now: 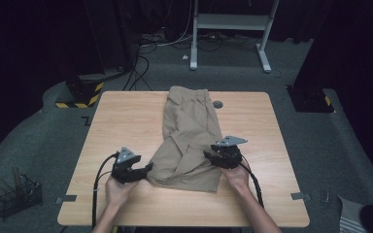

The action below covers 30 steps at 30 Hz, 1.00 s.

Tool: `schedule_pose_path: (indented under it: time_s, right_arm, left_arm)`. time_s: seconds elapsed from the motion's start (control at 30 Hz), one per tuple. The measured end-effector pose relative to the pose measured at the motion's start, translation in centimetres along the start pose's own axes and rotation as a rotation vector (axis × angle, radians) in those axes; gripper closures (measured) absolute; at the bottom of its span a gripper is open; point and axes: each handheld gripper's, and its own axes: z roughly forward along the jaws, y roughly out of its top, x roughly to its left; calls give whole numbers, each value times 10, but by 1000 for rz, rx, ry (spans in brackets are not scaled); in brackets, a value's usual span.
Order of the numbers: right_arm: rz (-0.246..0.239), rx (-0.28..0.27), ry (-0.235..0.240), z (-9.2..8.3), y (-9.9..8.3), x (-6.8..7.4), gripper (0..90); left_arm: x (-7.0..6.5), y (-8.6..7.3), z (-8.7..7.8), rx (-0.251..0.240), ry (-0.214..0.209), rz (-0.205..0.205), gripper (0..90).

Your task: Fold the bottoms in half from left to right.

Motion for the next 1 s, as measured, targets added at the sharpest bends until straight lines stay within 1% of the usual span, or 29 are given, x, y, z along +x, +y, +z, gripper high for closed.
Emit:
schedule_pose_path:
  time_s: [0.03, 0.07, 0.1, 0.13, 0.17, 0.2, 0.23, 0.27, 0.3, 0.33, 0.4, 0.47, 0.53, 0.57, 0.6, 0.63, 0.67, 0.7, 0.73, 0.77, 0.83, 0.87, 0.9, 0.93, 0.97, 1.0]
  right_arm:
    - [-5, -2, 0, 3, 3, 1, 530]
    - [-7, 4, 4, 5, 5, 1, 525]
    - [-8, 6, 7, 7, 8, 2, 521]
    - [-5, 7, 10, 8, 10, 2, 516]
    - [-4, 4, 18, 10, 12, 3, 513]
    - [-5, 1, 17, 11, 13, 3, 508]
    - [-6, 7, 21, 13, 14, 3, 499]
    - [-3, 13, 27, 14, 15, 3, 496]
    - [-2, 14, 29, 16, 15, 3, 490]
    - [-5, 13, 28, 16, 16, 3, 488]
    - [-2, -2, 28, 15, 17, 2, 482]
    - [4, -6, 29, 15, 18, 2, 481]
    - [0, 23, 25, 22, 17, 3, 478]
    - [4, 51, 25, 27, 16, 2, 483]
    - [6, 65, 27, 30, 15, 0, 516]
    - [11, 86, 43, 35, 13, -2, 611]
    - [10, 95, 56, 36, 11, -3, 691]
    - [-2, 104, 74, 37, 10, -3, 795]
    - [-13, 107, 85, 37, 9, -2, 859]
    - [-32, 110, 91, 35, 7, -1, 887]
    - [-55, 100, 99, 28, 5, 1, 895]
    - [-66, 86, 100, 24, 4, 2, 897]
    - [-77, 69, 95, 17, 3, 2, 897]
    - [-84, 55, 90, 11, 2, 2, 897]
    - [-91, 27, 84, 2, 1, 1, 897]
    - [-95, 10, 82, -4, 1, 1, 897]
  left_arm:
    - [-1, 5, 8, 8, -4, 9, 378]
    - [-3, 13, 20, 25, -3, 24, 379]
    - [-4, 16, 26, 33, -2, 29, 381]
    - [-6, 22, 37, 48, -2, 42, 385]
    - [-7, 24, 43, 56, -3, 45, 393]
    - [-8, 27, 51, 74, -1, 54, 401]
    - [-9, 29, 57, 85, -3, 59, 413]
    - [-10, 30, 61, 86, -4, 59, 434]
    - [-10, 30, 64, 85, -2, 56, 462]
    - [-10, 30, 66, 90, -2, 43, 483]
    - [-9, 30, 68, 98, -1, 35, 539]
    - [-9, 30, 70, 101, 1, 26, 571]
    - [-7, 30, 71, 100, 3, 22, 593]
    - [-7, 30, 71, 100, 4, 22, 602]
    - [-6, 30, 72, 102, 4, 20, 610]
    - [-6, 30, 72, 102, 5, 18, 620]
    - [-5, 29, 73, 105, 4, 14, 624]
    - [-5, 29, 73, 105, 4, 16, 631]
    - [-5, 29, 73, 106, 4, 15, 636]
    - [-4, 29, 73, 106, 5, 16, 643]
    - [-4, 29, 71, 106, -1, 13, 676]
    - [-3, 29, 70, 102, -3, 15, 696]
    - [-3, 30, 69, 98, -3, 19, 729]
    - [-3, 31, 66, 88, -4, 20, 764]
    - [-3, 31, 65, 82, -3, 19, 800]
    - [-2, 32, 62, 67, -4, 16, 825]
